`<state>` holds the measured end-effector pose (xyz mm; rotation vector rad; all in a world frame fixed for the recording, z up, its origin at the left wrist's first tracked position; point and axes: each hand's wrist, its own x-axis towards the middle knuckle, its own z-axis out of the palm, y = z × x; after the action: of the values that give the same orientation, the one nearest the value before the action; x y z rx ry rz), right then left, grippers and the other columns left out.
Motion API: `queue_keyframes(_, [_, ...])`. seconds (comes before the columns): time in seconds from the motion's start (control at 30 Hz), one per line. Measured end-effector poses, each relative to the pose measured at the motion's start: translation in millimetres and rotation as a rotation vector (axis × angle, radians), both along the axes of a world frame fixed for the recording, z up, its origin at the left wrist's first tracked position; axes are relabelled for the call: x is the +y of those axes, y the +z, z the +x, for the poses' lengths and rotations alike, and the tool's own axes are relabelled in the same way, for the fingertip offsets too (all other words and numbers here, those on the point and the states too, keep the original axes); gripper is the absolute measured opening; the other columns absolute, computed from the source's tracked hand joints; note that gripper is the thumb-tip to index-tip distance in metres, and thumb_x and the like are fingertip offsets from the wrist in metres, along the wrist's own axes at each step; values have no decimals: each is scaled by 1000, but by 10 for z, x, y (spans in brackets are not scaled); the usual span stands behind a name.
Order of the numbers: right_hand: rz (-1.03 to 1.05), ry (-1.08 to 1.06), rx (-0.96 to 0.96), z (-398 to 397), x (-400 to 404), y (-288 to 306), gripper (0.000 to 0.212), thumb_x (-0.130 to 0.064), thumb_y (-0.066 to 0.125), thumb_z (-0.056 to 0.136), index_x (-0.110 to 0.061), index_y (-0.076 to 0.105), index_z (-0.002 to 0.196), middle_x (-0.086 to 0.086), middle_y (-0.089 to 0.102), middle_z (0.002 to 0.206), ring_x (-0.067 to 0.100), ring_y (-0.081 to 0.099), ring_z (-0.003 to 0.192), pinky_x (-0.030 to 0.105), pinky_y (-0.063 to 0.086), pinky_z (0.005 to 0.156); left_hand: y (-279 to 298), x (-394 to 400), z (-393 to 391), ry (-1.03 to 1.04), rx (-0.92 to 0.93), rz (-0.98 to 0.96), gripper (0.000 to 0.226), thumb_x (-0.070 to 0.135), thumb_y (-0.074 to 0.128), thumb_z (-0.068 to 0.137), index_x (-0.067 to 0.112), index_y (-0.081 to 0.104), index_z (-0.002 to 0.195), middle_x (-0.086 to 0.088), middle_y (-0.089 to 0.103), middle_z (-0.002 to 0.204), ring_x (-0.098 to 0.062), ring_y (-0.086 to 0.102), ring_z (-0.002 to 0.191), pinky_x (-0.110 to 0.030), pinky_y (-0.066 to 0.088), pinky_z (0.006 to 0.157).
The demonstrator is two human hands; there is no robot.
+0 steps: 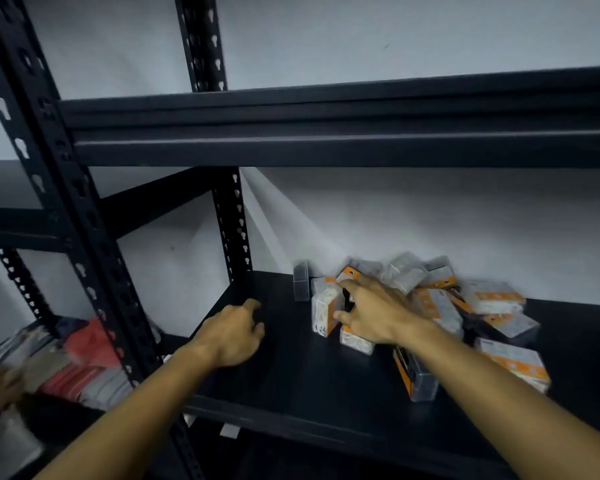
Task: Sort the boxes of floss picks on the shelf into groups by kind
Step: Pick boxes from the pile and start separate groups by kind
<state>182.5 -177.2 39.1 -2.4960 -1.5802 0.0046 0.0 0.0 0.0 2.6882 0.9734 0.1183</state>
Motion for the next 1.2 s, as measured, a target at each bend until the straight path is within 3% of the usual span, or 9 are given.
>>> queue_keyframes(0.3, [-36,-159,115,70,546,-244,83,-58,59,80,-18,26,144,6,31,148,27,32,136,42,39,101,-16,598,800,50,-109,-112,46,38,44,98,18,46,139,-3,62,126,-23,59,112,-38,49,95])
queue_keyframes(0.37, [-24,-173,155,66,614,-299,84,-54,62,81,-17,23,146,6,32,148,26,33,135,41,40,100,-42,706,1020,73,-148,-167,41,48,44,94,16,59,115,-1,66,116,-23,63,101,-38,52,89])
queue_keyframes(0.43, [15,-181,167,63,648,-347,84,-49,64,81,-17,22,146,4,35,145,25,34,134,40,40,101,-66,784,1215,104,-178,-202,54,62,41,88,13,62,94,-5,70,98,-23,65,83,-35,53,74])
queue_keyframes(0.53, [100,-190,216,49,627,-362,88,-47,69,77,-23,22,147,-1,37,145,19,33,135,35,38,104,-91,815,1433,172,-195,-282,67,73,44,81,10,62,93,-8,68,94,-26,65,82,-37,56,74])
queue_keyframes(0.63, [260,-198,343,34,559,-349,85,-41,76,71,-28,31,142,-7,43,139,14,43,128,27,40,100,-84,786,1560,216,-223,-432,56,66,56,79,11,58,88,-7,65,97,-25,65,82,-40,60,77])
queue_keyframes(0.73, [392,-206,519,26,473,-347,84,-36,82,65,-35,35,134,-12,50,127,7,51,115,19,41,91,-88,762,1621,236,-207,-486,66,69,61,73,10,60,102,-8,64,102,-24,65,84,-37,61,74])
queue_keyframes(0.87, [451,-215,729,-16,336,-304,74,-33,86,62,-42,39,119,-15,54,116,0,56,102,21,48,89,-133,794,1651,261,-271,-566,46,49,68,81,7,63,99,-9,67,99,-23,66,83,-38,61,73])
queue_keyframes(1.0, [570,-236,963,-51,220,-260,57,-12,82,69,-27,52,114,-2,63,109,2,63,90,11,51,64,-110,824,1497,296,-403,-718,50,52,60,87,2,68,92,-14,75,79,-25,73,73,-36,62,68])
queue_keyframes(1.2, [725,-192,1207,-91,124,-280,37,-8,70,81,-29,65,111,-2,71,104,12,68,96,29,55,81,-31,637,980,242,-676,-944,28,20,46,97,1,63,108,-19,74,94,-34,73,83,-46,61,77])
